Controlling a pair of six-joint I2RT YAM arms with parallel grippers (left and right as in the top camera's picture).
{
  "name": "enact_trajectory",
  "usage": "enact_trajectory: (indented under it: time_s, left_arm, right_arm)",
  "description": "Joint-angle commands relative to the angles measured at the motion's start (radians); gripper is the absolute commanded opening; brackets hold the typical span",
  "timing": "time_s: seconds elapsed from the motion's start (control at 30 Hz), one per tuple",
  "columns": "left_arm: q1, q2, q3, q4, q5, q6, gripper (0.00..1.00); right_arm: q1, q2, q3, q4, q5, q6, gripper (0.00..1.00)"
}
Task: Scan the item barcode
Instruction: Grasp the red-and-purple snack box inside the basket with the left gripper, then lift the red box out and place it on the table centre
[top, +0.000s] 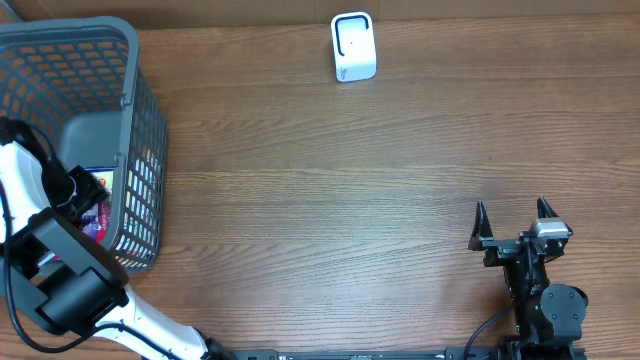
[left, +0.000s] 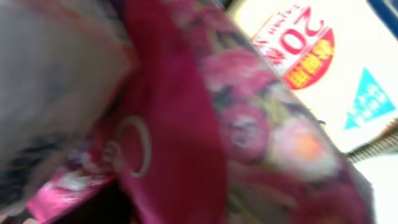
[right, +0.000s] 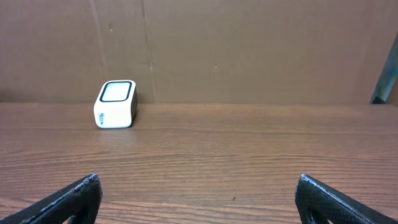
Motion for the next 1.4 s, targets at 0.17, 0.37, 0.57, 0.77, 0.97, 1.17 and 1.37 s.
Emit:
enact_trajectory:
  time_s: [0.17, 0.37, 0.57, 0.77, 0.97, 1.17, 1.37]
  left_arm:
    - [-0.009, 0.018, -0.006, -0.052, 0.098, -0.001, 0.04]
    - [-0.009, -0.003, 0.258, -0.181, 0.344, 0.037, 0.04]
    - [-0.022, -0.121, 0.496, -0.188, 0.508, 0.06, 0.04]
    - [-0.047, -0.264, 0.57, -0.176, 0.541, 0.06, 0.04]
    - [-0.168, -0.454, 0.58, -0.12, 0.659, 0.06, 0.04]
    - [-0.424, -0.512, 0.579, -0.167, 0.663, 0.057, 0.04]
    - [-0.764, -0.481, 0.514, -0.188, 0.659, 0.044, 0.04]
  right_arm:
    - [0.002, -0.007, -0.01, 0.006, 0.007, -0.004, 1.0]
    - [0.002, -0.007, -0.01, 0.006, 0.006, -0.004, 1.0]
    - [0.002, -0.007, -0.01, 0.006, 0.006, -0.004, 1.0]
    - [0.002, -0.007, -0.01, 0.006, 0.007, -0.004, 1.0]
    - [0.002, -0.007, -0.01, 0.006, 0.007, -0.004, 1.0]
    - [0.002, -0.007, -0.01, 0.006, 0.007, -0.004, 1.0]
    - [0.002, -0.007, -0.01, 0.006, 0.007, -0.004, 1.0]
